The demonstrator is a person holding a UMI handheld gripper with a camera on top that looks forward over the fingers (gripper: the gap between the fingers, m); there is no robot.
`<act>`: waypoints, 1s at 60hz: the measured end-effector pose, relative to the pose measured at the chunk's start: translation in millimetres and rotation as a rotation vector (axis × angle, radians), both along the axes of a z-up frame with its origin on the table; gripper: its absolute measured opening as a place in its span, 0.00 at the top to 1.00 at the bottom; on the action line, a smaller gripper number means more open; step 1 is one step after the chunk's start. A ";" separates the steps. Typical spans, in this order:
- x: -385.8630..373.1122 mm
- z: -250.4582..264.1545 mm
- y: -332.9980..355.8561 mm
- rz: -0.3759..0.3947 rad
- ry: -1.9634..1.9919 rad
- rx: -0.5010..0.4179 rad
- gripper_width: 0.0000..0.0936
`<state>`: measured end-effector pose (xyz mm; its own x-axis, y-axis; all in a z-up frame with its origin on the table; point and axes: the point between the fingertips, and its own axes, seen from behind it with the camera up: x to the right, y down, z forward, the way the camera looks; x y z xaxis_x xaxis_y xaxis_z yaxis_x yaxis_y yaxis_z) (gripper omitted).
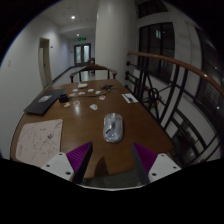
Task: Arrange mouse
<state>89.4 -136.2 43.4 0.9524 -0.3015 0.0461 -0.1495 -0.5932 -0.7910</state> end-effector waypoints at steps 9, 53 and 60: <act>-2.4 -24.0 19.4 0.011 0.028 -0.045 0.15; -81.9 -9.1 32.2 0.045 0.007 -0.061 0.59; -109.3 63.9 9.3 0.011 -0.096 0.008 0.59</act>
